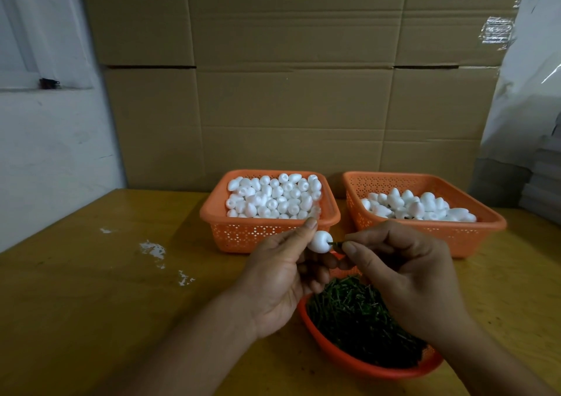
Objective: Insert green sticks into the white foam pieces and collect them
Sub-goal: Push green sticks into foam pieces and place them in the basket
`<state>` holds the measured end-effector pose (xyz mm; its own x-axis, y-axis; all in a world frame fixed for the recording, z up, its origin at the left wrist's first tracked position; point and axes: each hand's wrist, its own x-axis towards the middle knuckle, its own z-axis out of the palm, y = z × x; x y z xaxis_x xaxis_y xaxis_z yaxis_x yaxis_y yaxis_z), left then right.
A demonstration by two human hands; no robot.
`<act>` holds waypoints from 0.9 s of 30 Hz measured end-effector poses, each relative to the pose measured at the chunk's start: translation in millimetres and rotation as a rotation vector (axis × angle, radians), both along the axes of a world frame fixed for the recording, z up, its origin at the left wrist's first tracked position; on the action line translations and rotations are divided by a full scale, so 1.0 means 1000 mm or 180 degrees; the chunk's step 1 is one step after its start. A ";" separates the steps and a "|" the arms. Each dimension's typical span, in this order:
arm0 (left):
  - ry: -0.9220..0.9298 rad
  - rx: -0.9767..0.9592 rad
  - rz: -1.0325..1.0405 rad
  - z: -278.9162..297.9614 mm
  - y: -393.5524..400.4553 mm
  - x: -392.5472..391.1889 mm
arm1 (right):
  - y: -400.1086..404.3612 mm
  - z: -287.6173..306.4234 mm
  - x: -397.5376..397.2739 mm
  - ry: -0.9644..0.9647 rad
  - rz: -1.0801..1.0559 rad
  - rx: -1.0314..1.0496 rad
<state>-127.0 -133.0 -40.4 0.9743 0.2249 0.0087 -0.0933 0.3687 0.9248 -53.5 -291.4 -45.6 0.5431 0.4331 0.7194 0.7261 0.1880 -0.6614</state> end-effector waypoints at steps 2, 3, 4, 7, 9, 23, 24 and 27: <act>-0.0015 0.0011 -0.0007 0.000 0.000 -0.001 | 0.000 0.000 -0.002 -0.0290 -0.0204 -0.0129; -0.0024 0.0020 -0.0015 0.000 0.001 -0.001 | 0.000 0.000 -0.002 -0.0398 -0.0278 -0.0178; -0.0027 0.0027 -0.0020 0.000 0.000 -0.001 | -0.001 0.000 -0.003 -0.0470 -0.0326 -0.0207; -0.0012 0.0065 -0.0008 0.000 0.000 0.000 | -0.001 -0.001 -0.003 -0.0538 -0.0380 -0.0218; -0.0011 0.0093 0.0013 0.000 0.000 0.000 | -0.001 0.000 -0.003 -0.0561 -0.0398 -0.0246; -0.0399 0.0835 0.0265 -0.007 0.001 -0.001 | 0.002 -0.002 -0.009 -0.0771 -0.0717 -0.0787; -0.0478 0.0913 0.0255 -0.008 0.001 0.000 | 0.003 -0.003 -0.009 -0.0737 -0.0745 -0.0804; -0.0697 0.1026 0.0155 -0.008 0.003 0.000 | 0.003 -0.003 -0.008 -0.0628 -0.0839 -0.0818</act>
<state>-126.7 -130.0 -48.5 0.9298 0.2227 0.2929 -0.3116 0.0530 0.9487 -61.9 -288.6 -48.8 0.5221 0.4767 0.7073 0.8447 -0.1744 -0.5060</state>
